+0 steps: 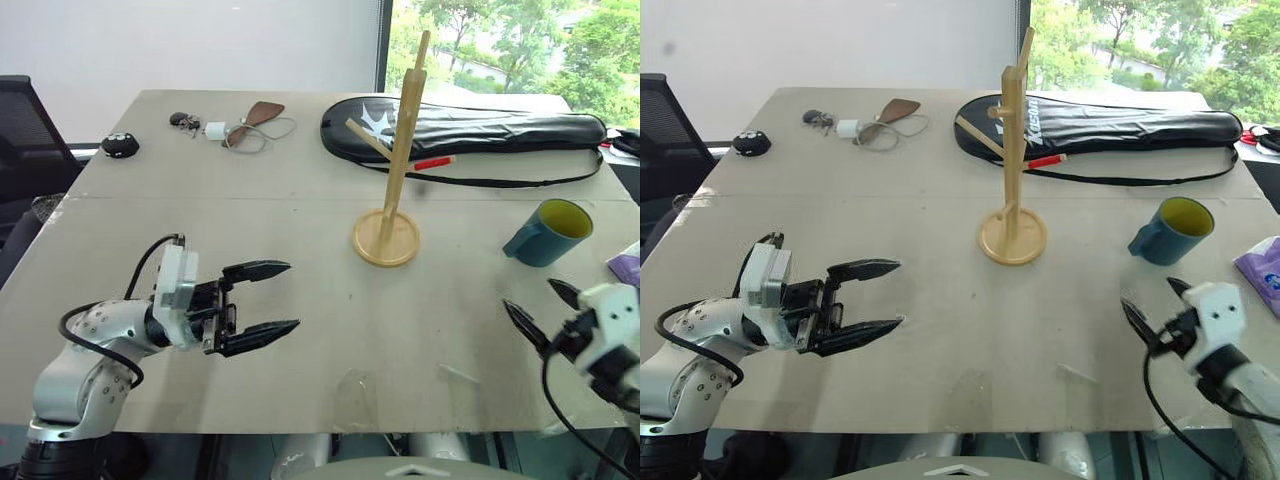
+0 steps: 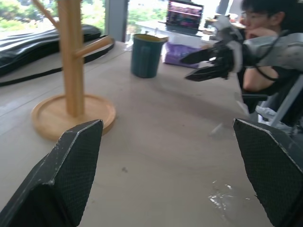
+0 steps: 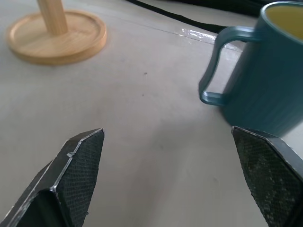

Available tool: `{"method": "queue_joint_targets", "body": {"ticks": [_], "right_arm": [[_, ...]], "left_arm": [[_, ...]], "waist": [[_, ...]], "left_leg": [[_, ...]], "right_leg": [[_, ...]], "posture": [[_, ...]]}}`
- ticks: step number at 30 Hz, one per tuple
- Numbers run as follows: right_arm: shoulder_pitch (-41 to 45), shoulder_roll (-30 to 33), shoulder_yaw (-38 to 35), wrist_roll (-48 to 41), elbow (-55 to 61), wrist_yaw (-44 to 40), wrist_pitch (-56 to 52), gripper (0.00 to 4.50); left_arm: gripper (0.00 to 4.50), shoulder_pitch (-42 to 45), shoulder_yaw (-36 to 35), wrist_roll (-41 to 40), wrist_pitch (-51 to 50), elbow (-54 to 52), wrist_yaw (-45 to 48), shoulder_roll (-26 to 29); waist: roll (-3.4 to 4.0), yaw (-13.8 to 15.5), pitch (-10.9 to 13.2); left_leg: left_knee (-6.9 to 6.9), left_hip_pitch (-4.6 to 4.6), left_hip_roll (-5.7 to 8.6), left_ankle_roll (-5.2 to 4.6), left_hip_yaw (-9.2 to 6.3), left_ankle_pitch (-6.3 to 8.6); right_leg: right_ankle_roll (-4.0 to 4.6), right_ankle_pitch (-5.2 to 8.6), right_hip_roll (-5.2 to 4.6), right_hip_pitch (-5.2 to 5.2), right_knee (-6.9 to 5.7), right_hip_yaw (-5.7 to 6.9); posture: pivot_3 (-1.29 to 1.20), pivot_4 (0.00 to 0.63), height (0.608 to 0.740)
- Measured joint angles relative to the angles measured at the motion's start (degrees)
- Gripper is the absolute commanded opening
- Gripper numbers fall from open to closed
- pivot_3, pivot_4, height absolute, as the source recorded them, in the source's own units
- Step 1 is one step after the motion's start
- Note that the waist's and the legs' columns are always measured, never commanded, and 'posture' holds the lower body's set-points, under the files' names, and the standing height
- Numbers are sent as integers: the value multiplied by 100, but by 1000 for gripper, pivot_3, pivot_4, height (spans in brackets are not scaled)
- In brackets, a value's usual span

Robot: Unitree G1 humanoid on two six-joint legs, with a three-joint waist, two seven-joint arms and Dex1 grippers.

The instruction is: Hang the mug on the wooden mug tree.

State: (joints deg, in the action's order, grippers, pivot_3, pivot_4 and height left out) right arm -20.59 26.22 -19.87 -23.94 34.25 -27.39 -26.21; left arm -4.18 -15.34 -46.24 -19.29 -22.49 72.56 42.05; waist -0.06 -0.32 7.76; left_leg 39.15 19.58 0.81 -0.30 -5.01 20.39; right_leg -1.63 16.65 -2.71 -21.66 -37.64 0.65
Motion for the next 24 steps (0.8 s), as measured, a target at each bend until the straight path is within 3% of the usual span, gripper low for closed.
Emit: {"method": "queue_joint_targets", "body": {"ticks": [11,24], "right_arm": [[1289,-468,619,522,-810,980,-338,4347],[2000,-402,783,548,-1313,845,-381,4347]], "left_arm": [[4500,-2,-5,-274,-50,-285,-94,-30],[4500,-166,-62,-359,-54,-484,-321,-31]], "waist": [[3,-48,2],[5,-45,3]], "left_leg": [[0,2,1,0,1,0],[-1,6,1,-1,1,0]], "right_leg": [[-1,0,5,-4,2,0],[-1,0,5,-8,2,0]], "posture": [[0,150,740],[0,150,740]]}}
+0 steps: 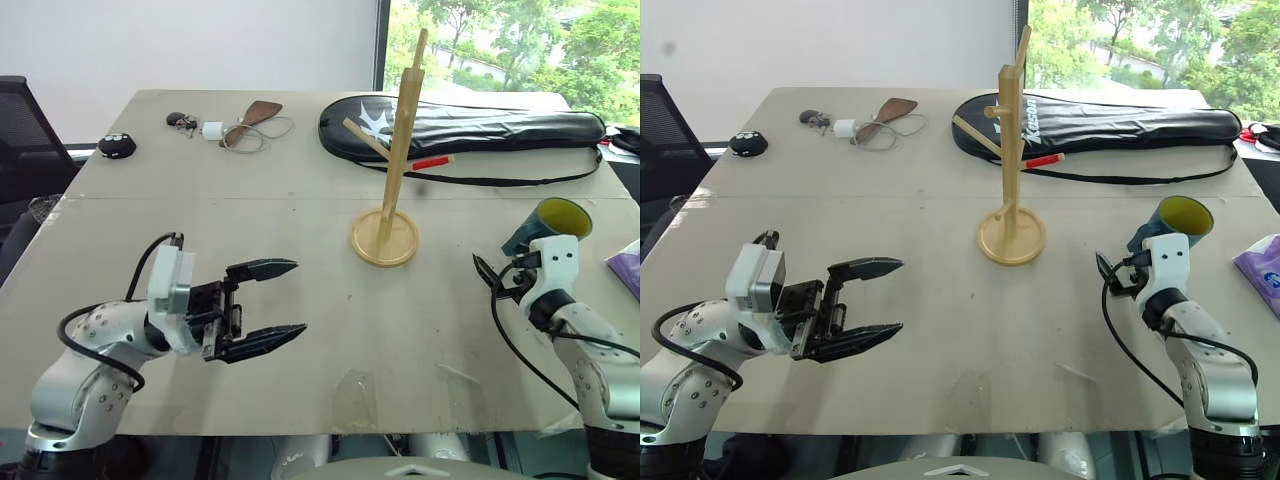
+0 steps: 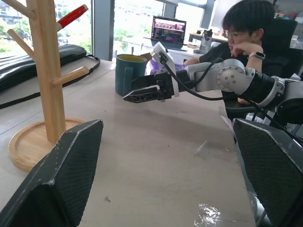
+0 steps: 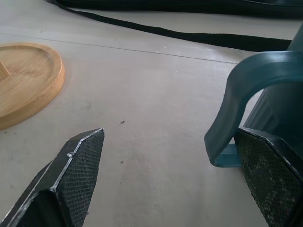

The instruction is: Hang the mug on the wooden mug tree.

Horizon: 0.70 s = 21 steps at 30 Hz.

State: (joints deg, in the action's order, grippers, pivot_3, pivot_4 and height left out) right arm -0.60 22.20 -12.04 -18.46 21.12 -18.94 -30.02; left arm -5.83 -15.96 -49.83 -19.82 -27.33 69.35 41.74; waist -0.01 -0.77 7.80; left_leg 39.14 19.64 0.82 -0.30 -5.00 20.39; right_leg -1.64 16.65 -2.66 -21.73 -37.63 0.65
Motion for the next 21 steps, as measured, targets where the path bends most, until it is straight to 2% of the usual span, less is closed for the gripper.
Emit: {"method": "queue_joint_targets", "body": {"ticks": [6,9,13,14,16,21], "right_arm": [[139,3,1,8,-220,-69,0,4347],[255,3,1,27,-342,-65,15,3476],[399,3,0,86,-636,-63,77,1480],[416,4,0,109,-691,-64,104,1113],[446,30,1,149,-823,-70,142,42],[452,158,2,216,-865,-131,189,42]], "left_arm": [[4500,-111,-103,-39,0,-46,-43,1],[4500,-113,-152,-55,-2,-72,-62,1],[4500,-110,-157,-124,-74,-148,-149,3],[4500,-110,-159,-140,-83,-148,-171,6],[4500,-110,-160,-155,-98,-148,-209,11],[4500,-120,-194,-154,-86,-151,-235,9]], "waist": [[1,1,0],[0,-4,0],[0,-4,0],[1,-4,0],[1,-3,0],[2,-6,1]], "left_leg": [[0,0,0,0,0,0],[0,0,0,0,1,0],[1,1,0,0,2,0],[0,1,0,0,1,0],[0,1,0,0,2,0],[1,1,0,0,4,0]], "right_leg": [[0,0,0,-1,0,0],[0,0,0,-1,0,-1],[0,0,0,-1,0,-1],[0,0,0,-1,-1,-1],[0,0,0,-1,-1,-1],[0,0,0,-2,0,-3]], "posture": [[0,150,740],[0,150,740],[0,150,740],[0,150,740],[0,150,740],[0,150,740]]}}
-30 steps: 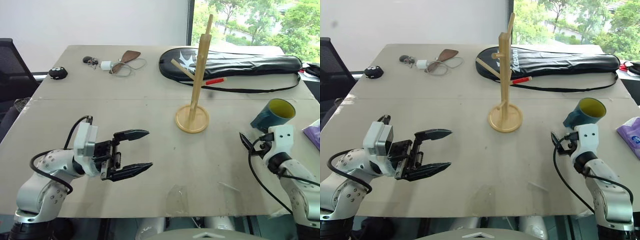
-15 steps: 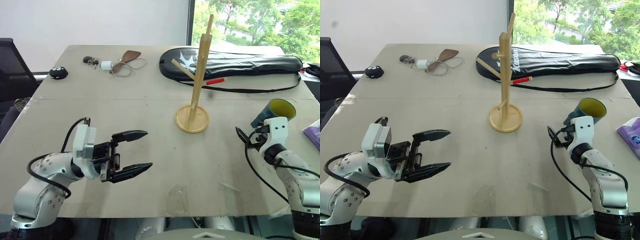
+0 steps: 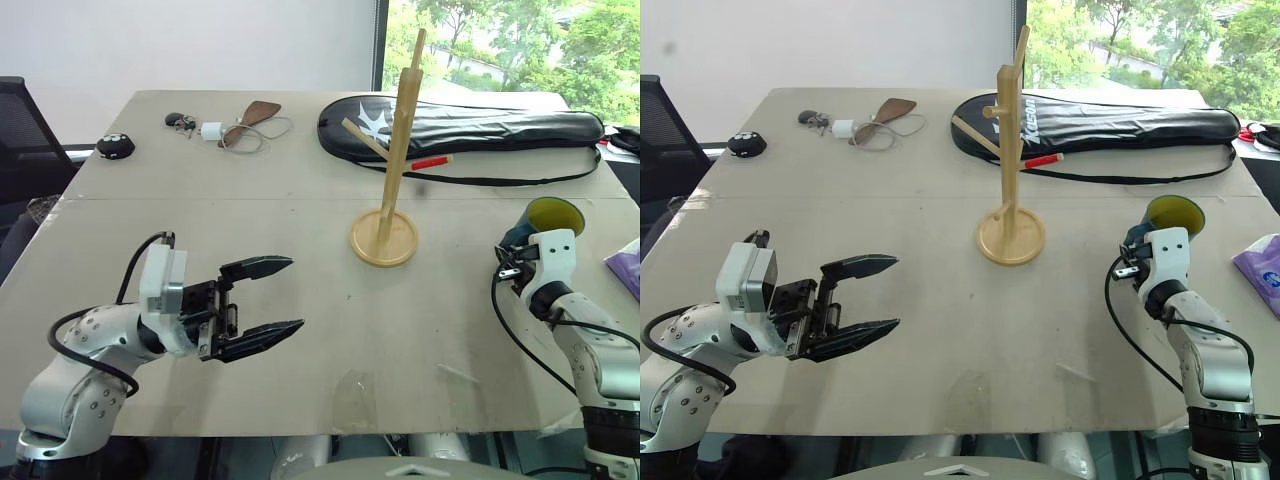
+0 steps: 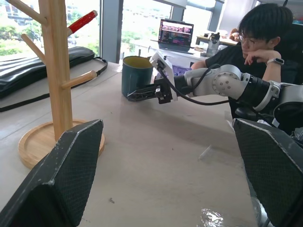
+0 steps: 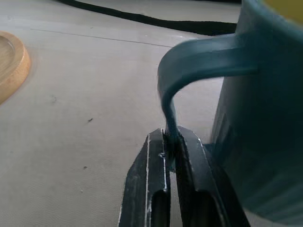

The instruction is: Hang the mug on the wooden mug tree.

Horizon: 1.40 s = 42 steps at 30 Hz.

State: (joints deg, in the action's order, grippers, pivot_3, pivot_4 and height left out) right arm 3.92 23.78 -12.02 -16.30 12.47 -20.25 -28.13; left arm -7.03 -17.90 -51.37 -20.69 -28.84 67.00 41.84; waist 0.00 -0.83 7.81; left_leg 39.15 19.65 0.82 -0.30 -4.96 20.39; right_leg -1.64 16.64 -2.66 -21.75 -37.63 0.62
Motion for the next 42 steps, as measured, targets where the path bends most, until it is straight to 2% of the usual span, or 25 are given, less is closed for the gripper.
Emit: {"method": "queue_joint_targets", "body": {"ticks": [5,8,10,12,16,22,34,42], "right_arm": [[-14,463,-9,-75,64,-430,19,42],[107,983,-107,-542,499,-971,-260,42],[413,1334,-184,-861,720,-1269,-521,42],[1064,1830,-200,-1263,928,-1579,-977,42],[1879,2271,36,-1660,1009,-1877,-1670,42],[2941,2527,523,-2149,1010,-2051,-2755,42],[3649,2625,1198,-2191,926,-2204,-3252,42],[3940,2416,1420,-2175,828,-2197,-3413,42]], "left_arm": [[4500,47,-3,140,319,0,-139,-276],[4500,-6,-19,-66,289,-3,-146,-346],[4500,-27,-60,-73,331,-1,-236,-509],[4500,-118,-215,-161,508,11,-246,-796],[4500,-236,-397,-277,704,12,-178,-963],[4500,-453,-527,-624,525,-267,-406,-897],[4500,-518,-400,-654,486,-602,-819,-983],[4500,-875,-454,-614,670,-608,-649,-1096]], "waist": [[5,10,3],[11,-5,7],[13,-24,8],[9,-28,6],[-3,27,4],[-3,40,9],[-2,16,10],[-2,9,10]], "left_leg": [[1,3,0,0,0,0],[1,4,-1,0,-1,0],[1,3,-1,-1,0,0],[1,3,-2,-1,-5,0],[4,12,-2,-1,-15,0],[4,19,1,-3,-21,1],[3,20,1,-2,-18,1],[2,22,0,-2,-17,1]], "right_leg": [[0,0,-2,0,3,0],[-1,0,-2,0,3,0],[-1,-1,-2,1,3,-3],[-1,-1,-1,1,4,3],[-1,-1,-3,3,13,13],[-1,-1,-9,1,24,16],[-1,-1,-9,1,25,15],[-1,-1,-9,-1,30,14]], "posture": [[0,150,740],[0,150,740],[0,150,740],[0,150,740],[0,150,740],[0,150,740],[0,150,740],[0,150,740]]}}
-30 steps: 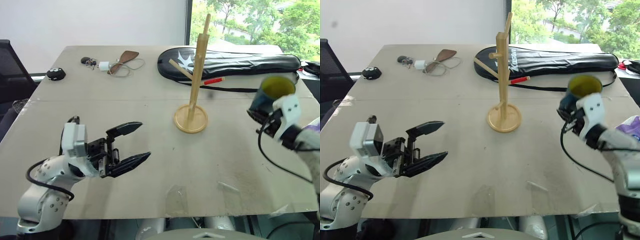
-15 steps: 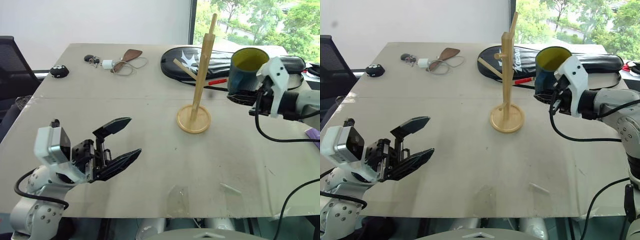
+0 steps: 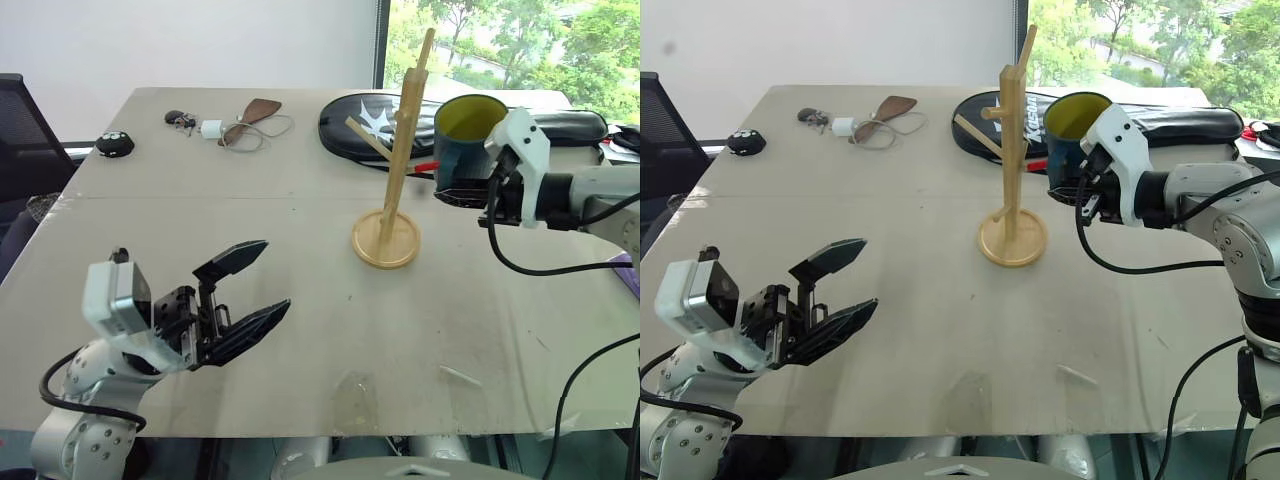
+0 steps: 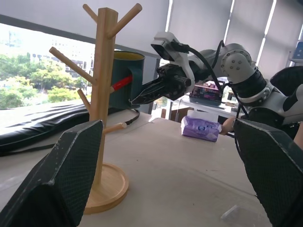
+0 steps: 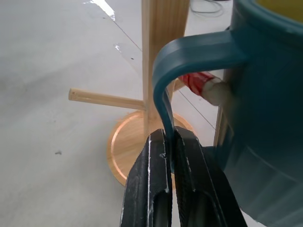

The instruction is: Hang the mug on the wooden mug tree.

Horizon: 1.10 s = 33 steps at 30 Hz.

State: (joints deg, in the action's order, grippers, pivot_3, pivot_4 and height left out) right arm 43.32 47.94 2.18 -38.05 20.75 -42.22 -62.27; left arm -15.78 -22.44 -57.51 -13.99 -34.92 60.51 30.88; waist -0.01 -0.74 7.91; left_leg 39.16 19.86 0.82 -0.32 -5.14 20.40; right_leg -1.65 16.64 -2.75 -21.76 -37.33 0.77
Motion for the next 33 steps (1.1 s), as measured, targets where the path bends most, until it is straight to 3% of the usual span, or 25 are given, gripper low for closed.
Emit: {"method": "queue_joint_targets", "body": {"ticks": [18,23,24,26,33], "right_arm": [[260,-406,617,409,-308,-10,-8,42],[227,-408,703,605,-316,-112,211,2219],[184,-400,687,631,-299,-94,217,2993],[123,-395,606,621,-257,-61,208,3584],[-824,-286,-1328,-315,802,-56,252,3584]], "left_arm": [[4500,-531,-387,-28,435,115,363,-233],[4500,-491,-386,-1,462,225,436,-249],[4500,-482,-386,-1,468,247,456,-249],[4500,-478,-377,2,464,258,468,-245],[4500,-450,-170,223,190,420,287,-71]], "waist": [[2,6,1],[2,5,1],[1,6,1],[1,6,1],[2,30,1]], "left_leg": [[-4,2,0,0,-3,0],[-4,2,0,0,-3,0],[-4,2,0,0,-3,0],[-5,2,0,0,-3,0],[-10,9,0,0,-10,0]], "right_leg": [[0,0,0,-2,5,2],[0,0,0,-2,5,2],[0,0,0,-2,5,2],[0,0,0,-2,6,2],[-1,-1,0,0,20,8]], "posture": [[0,150,740],[0,150,740],[0,150,740],[0,150,740],[0,150,740]]}}
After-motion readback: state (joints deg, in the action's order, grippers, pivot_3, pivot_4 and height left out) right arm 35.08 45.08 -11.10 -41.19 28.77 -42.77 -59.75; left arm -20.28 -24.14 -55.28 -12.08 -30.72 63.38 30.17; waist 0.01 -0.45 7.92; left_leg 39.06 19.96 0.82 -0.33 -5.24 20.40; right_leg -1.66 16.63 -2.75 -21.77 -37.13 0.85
